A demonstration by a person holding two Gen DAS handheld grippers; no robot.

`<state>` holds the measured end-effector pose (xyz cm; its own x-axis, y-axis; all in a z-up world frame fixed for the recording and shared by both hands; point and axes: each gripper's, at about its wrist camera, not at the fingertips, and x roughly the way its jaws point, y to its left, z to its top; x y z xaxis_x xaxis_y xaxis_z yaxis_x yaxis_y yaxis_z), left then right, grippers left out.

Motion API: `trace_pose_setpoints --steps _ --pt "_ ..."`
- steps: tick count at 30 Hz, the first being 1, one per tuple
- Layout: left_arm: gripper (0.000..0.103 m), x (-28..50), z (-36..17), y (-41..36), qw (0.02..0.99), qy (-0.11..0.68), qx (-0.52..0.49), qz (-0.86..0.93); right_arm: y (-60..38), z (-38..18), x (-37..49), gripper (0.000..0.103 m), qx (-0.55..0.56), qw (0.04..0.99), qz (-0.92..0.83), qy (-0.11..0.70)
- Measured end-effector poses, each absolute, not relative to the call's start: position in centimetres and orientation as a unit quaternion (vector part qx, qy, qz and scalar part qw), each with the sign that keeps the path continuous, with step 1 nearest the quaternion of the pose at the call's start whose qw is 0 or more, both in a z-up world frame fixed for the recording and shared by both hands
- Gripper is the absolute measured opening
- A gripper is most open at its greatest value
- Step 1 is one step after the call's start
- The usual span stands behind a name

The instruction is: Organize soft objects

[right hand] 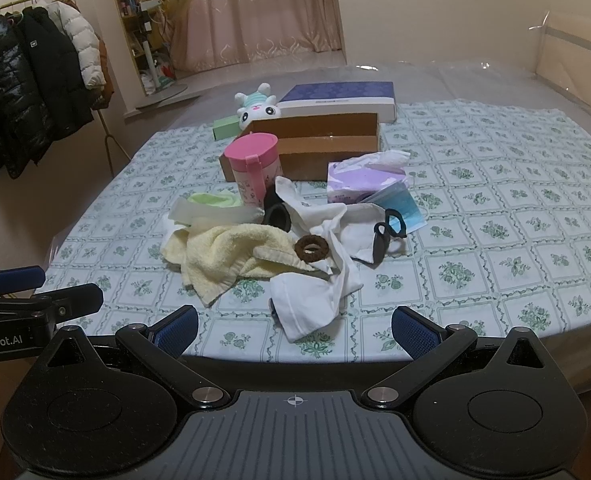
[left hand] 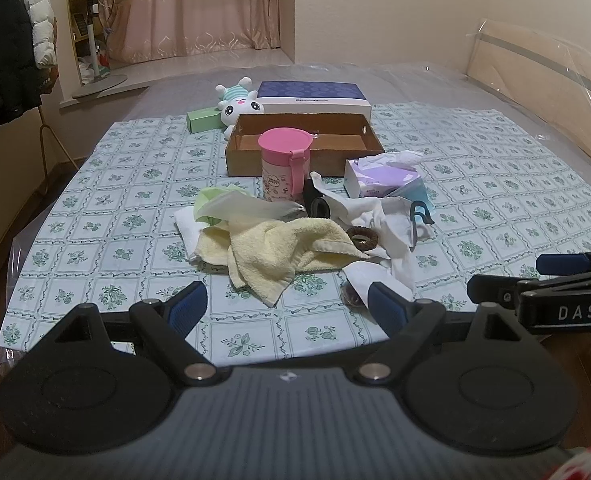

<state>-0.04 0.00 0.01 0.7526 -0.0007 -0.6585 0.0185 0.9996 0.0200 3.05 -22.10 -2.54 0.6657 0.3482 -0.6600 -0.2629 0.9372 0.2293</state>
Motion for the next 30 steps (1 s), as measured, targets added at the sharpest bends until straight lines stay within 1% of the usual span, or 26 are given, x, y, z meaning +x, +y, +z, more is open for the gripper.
trace_pose_setpoints --steps 5,10,14,22,26,30 --pt "0.086 -0.1 0.0 0.0 0.936 0.352 0.012 -0.004 -22.2 -2.9 3.1 0.103 0.060 0.911 0.168 0.373" --pt "0.086 -0.5 1.2 -0.9 0.936 0.352 0.010 0.000 -22.9 -3.5 3.3 0.103 0.071 0.912 0.170 0.366" --pt "0.086 0.3 -0.6 -0.6 0.936 0.353 0.009 0.002 -23.7 -3.9 3.8 0.103 0.080 0.914 0.177 0.356" --pt "0.086 0.1 -1.0 -0.2 0.937 0.349 0.010 0.020 -25.4 -5.0 4.8 0.102 0.092 0.912 0.190 0.351" --pt "0.083 0.4 -1.3 -0.2 0.937 0.347 0.015 0.027 -26.1 -5.4 5.4 0.090 0.096 0.914 0.197 0.342" --pt "0.083 1.0 -1.7 -0.2 0.939 0.341 0.020 0.028 -26.6 -5.7 6.3 0.089 0.109 0.914 0.201 0.335"
